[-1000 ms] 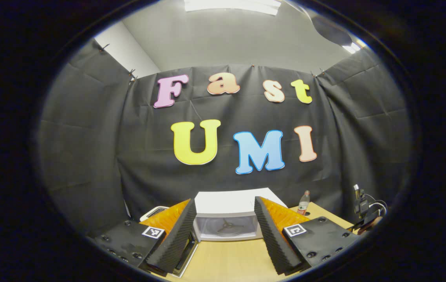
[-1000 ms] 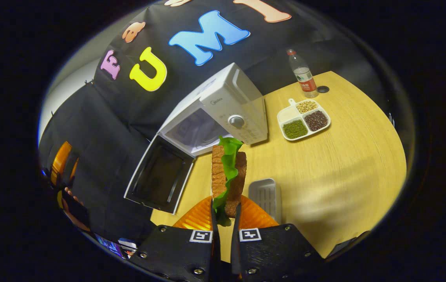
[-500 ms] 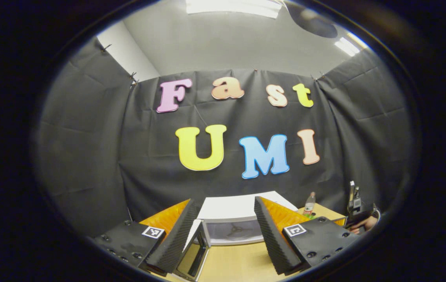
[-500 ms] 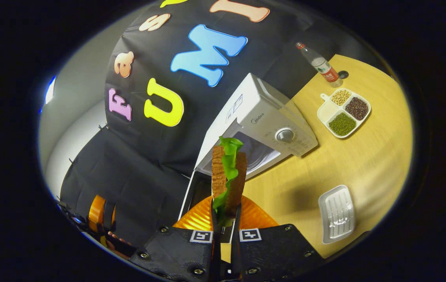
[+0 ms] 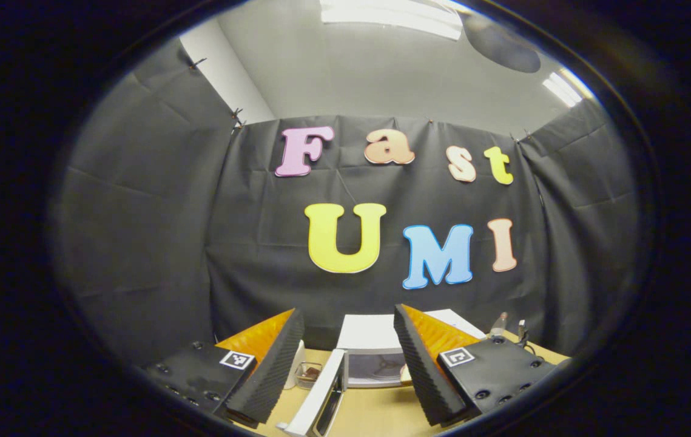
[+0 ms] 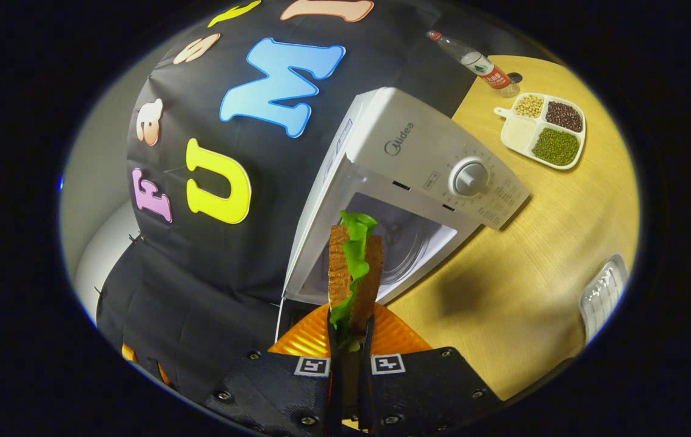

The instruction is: Open the microwave oven with the left hand, put the food in, and close the microwave oven.

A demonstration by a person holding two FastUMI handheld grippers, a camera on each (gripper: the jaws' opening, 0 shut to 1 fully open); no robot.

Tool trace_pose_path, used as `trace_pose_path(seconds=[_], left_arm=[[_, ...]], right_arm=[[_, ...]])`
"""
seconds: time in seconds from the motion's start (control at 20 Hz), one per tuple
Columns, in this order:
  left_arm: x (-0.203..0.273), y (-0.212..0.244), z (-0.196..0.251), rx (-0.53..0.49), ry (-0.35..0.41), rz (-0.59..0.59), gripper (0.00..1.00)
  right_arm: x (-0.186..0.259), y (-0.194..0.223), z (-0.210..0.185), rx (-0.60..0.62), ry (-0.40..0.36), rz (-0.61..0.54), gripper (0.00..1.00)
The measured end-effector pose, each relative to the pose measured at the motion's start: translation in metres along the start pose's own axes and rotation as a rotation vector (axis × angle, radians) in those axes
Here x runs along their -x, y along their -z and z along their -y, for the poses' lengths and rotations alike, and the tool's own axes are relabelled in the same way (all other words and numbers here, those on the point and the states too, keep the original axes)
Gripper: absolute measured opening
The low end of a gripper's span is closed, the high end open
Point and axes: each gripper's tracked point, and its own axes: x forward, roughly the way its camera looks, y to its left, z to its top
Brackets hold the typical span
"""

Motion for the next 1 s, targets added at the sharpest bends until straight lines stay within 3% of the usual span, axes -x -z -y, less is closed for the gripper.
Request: trace_pose_path(seconds=[0.1, 0.25, 0.4, 0.75, 1.0], left_arm=[[-0.003, 0.001, -0.018, -0.004, -0.01, -0.002, 0.93], [-0.005, 0.007, -0.04, -0.017, -0.033, -0.008, 0.97], [-0.004, 0.017, -0.054, -0.027, -0.037, -0.03, 0.95], [-0.005, 0.041, -0.095, 0.001, -0.07, -0.088, 0.97], [-0.008, 0.054, -0.112, 0.032, -0.061, -0.112, 0.96]], right_arm=[[-0.025, 0.002, 0.003, -0.023, 0.021, 0.026, 0.1], [-0.057, 0.007, 0.014, -0.07, 0.061, 0.056, 0.1], [-0.084, 0.0, 0.019, -0.117, 0.084, 0.127, 0.1], [-0.12, 0.002, 0.057, -0.311, 0.191, 0.292, 0.11], [-0.155, 0.005, 0.065, -0.423, 0.194, 0.37, 0.1]])
